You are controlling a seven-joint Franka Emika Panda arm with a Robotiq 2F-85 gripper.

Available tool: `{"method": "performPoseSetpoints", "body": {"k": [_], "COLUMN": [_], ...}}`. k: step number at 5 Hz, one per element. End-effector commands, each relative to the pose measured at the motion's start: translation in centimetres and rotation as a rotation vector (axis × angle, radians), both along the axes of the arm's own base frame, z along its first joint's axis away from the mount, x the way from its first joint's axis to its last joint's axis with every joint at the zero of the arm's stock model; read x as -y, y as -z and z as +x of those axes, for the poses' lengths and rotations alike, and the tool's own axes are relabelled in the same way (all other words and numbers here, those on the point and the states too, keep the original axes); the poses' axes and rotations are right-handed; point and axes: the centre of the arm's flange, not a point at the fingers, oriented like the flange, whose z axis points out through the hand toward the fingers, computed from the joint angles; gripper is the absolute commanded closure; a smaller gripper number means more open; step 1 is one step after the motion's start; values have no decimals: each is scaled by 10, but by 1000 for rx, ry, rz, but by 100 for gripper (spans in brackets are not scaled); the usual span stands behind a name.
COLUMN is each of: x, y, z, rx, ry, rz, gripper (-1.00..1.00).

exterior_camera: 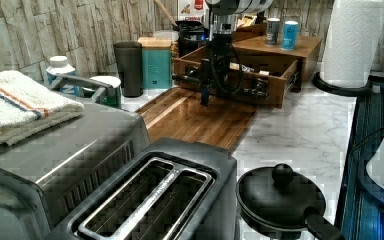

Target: Open the drawer.

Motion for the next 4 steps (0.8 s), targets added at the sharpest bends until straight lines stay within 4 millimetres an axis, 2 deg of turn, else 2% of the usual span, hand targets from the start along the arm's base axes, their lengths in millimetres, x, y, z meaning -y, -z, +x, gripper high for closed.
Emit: {"method": "performPoseSetpoints", "body": {"k": [1, 4], "x": [-118, -118], "y": [-11, -12], "z": [5, 5], "rx": [-19, -18], "ry": [-177, -176], "rz": [36, 36], "gripper": [-100, -100]}}
